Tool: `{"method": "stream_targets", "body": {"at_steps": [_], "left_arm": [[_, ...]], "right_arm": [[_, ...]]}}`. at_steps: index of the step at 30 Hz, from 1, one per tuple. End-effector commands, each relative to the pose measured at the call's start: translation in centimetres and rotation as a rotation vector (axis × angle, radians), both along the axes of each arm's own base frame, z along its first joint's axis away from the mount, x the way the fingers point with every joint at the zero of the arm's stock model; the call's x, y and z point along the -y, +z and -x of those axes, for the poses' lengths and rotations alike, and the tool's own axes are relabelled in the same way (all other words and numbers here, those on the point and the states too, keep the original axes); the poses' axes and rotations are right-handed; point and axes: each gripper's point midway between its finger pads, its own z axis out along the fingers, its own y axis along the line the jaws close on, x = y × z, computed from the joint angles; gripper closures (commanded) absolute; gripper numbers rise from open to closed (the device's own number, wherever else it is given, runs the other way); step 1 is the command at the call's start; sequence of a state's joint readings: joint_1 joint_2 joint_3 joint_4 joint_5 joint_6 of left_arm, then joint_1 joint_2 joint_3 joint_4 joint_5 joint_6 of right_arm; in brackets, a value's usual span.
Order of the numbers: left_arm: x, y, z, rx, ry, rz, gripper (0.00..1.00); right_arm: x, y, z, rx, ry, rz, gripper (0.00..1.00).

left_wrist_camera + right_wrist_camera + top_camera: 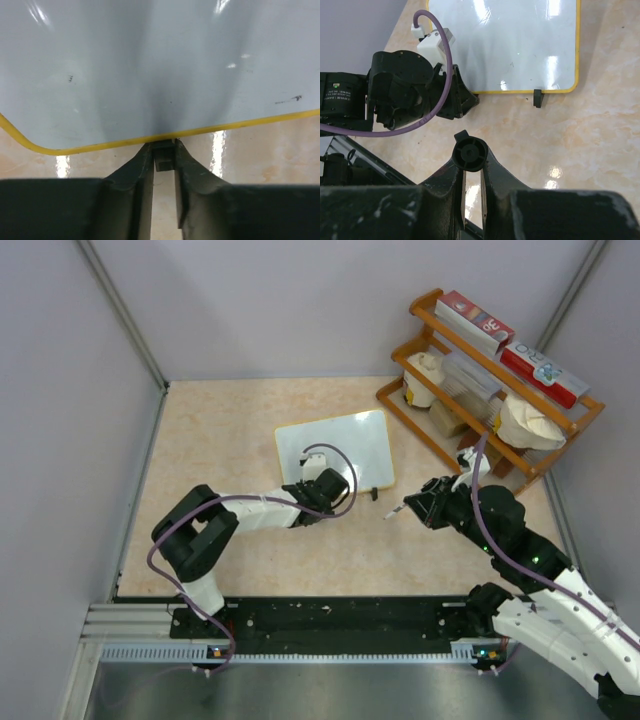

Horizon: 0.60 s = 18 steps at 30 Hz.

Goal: Write a sentence on the whiteboard
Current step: Pick up the whiteboard stand from the center of the board, then move the whiteboard stand to the center of the board.

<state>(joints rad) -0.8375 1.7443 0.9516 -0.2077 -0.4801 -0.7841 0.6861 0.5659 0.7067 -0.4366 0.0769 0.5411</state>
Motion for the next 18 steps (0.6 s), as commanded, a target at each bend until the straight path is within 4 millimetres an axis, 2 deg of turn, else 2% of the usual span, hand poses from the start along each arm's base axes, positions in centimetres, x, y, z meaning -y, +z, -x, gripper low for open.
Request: {"method": "stream_targets", "body": {"at_steps": [1,3,5,9,13,17,18], "left_arm": [[-1.8,-3.7,1.9,-0.106,0.007,-0.066,0.85],[-2.0,-3.7,2.4,-0.112,0.006,-0.066,0.94],[-2.2,-3.7,2.8,-0.118,0.006,-0.059,1.00],[-2.7,-3.9,4.3,-0.149,0.010,-0.045,1.00],[-2.2,-4.1,6.0,-0.180,0.009,-0.017,1.00],[-1.8,-3.6,8.2,-0.195,0.002,-0.056,1.00],[-2.4,-3.4,8.7,-0.202,0.010,-0.091,1.00]], "right_arm": [[-0.2,1.1,-0.1,0.033,0.016,-0.006,1.00],[-0.3,1.1,0.0,0.029,0.024,-0.008,1.00],[-0.5,0.8,0.0,0.025,0.032,-0.003,1.00],[-0.6,0.7,0.2,0.022,0.043,-0.005,1.00],[-0.6,0.3,0.3,0.014,0.048,-0.005,1.00],[-0.6,0.3,0.4,0.016,0.052,-0.004,1.00],[-0.6,0.4,0.4,0.018,0.053,-0.005,1.00]]}}
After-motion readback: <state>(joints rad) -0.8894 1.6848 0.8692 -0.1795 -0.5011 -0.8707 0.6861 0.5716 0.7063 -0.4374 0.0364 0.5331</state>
